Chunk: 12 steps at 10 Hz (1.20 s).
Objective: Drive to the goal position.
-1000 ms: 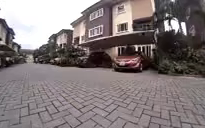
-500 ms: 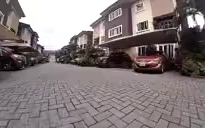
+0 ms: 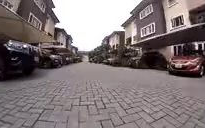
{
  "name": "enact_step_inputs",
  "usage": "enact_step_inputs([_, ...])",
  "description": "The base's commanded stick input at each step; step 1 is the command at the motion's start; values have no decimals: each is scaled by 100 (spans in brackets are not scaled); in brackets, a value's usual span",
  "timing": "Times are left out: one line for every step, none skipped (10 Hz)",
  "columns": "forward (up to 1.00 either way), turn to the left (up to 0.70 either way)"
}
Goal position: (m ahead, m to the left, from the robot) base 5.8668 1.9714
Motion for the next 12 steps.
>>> enact_step_inputs([0,0])
enact_step_inputs([11,0])
enact_step_inputs([32,0])
enact_step_inputs([65,0])
enact_step_inputs([70,0])
enact_step_inputs([70,0])
enact_step_inputs([70,0])
enact_step_inputs([70,0])
enact_step_inputs([70,0])
enact_step_inputs([70,-4])
enact_step_inputs([70,-28])
enact_step_inputs([70,-35])
